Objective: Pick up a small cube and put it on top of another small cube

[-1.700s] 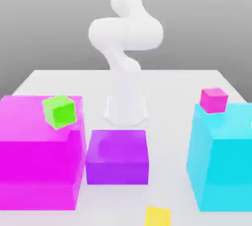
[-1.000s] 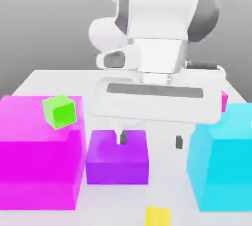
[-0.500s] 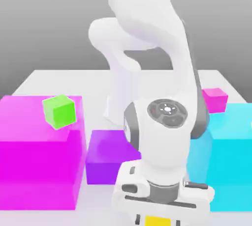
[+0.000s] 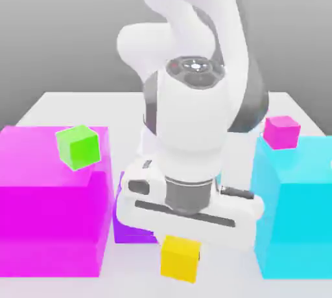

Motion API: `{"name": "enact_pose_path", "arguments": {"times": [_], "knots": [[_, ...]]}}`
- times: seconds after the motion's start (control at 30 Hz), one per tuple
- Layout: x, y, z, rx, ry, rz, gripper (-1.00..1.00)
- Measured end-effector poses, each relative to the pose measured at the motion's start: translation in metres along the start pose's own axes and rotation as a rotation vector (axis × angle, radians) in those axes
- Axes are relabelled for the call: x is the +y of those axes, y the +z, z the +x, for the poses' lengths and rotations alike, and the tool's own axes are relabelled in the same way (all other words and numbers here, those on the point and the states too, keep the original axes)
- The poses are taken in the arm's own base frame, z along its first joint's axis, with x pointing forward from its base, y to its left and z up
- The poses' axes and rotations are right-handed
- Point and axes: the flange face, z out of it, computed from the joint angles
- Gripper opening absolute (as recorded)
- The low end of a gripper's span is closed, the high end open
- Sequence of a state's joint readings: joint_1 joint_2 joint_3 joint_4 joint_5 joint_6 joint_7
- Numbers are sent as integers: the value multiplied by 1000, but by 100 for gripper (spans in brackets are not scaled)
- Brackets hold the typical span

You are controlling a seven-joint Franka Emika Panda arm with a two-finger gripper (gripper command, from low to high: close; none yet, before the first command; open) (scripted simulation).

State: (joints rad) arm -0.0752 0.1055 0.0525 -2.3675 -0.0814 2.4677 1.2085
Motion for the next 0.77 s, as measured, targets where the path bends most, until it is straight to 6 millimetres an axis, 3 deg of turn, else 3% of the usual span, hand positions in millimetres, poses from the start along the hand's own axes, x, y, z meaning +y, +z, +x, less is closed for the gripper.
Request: {"name": "enact_pose_path", "arguments": {"times": [0.17, 0.5, 0.57, 0.63, 0.67, 0.77], "knots": [[51, -62, 50, 6, 190, -10, -100], [170, -172, 87, -40, 514, 9, -100], [178, -160, 87, -47, 538, 13, -100], [180, -134, 86, -48, 544, 14, -100], [181, -123, 86, -49, 545, 14, 100], [181, -123, 86, -49, 545, 14, 100]]}}
